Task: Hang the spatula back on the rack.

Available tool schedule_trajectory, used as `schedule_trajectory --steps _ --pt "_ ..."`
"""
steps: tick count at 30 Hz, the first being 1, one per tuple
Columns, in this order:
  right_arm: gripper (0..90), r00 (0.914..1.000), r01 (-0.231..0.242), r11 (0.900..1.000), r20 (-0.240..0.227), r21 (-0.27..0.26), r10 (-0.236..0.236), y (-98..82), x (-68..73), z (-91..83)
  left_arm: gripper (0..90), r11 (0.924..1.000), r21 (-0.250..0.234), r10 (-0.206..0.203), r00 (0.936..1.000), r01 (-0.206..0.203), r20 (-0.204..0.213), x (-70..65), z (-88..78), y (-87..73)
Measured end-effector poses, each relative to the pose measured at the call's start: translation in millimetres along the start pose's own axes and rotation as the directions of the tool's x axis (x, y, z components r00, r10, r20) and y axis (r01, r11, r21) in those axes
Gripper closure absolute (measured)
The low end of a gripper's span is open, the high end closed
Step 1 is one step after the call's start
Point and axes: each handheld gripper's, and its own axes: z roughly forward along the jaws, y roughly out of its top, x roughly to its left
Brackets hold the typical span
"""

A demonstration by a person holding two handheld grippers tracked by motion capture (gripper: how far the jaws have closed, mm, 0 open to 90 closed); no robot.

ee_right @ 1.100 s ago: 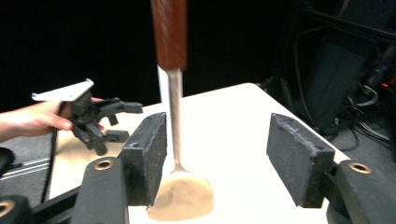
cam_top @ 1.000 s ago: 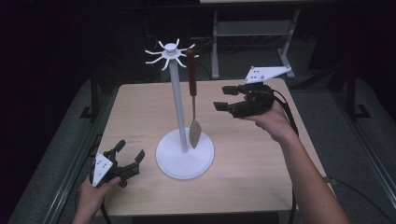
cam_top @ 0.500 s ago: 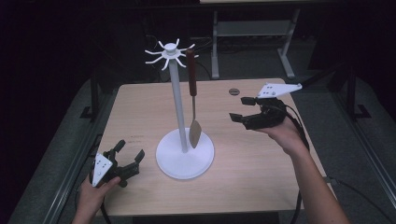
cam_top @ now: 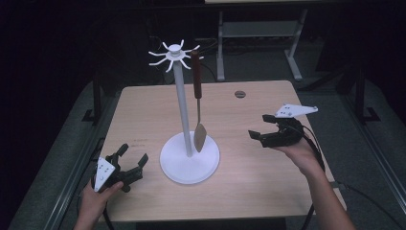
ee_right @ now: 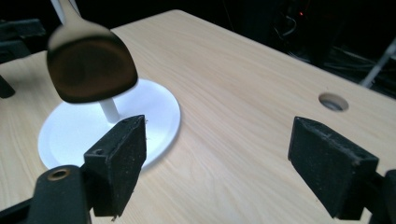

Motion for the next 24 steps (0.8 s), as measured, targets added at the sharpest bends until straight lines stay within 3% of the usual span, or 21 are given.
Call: schedule_trajectory --steps 13,24 --pt "16.5 0.9969 -0.069 0.997 0.038 0.015 0.069 -40.8 -7.9 -4.5 12.9 1.0 -0.001 0.0 1.0 0.0 0.001 0.1 -0.3 -0.1" --pt "14.5 0.9904 -0.129 0.989 0.06 0.07 0.125 -73.9 -11.7 -7.9 12.9 1.0 -0.001 0.001 1.0 -0.001 0.001 0.1 -0.4 -0.1"
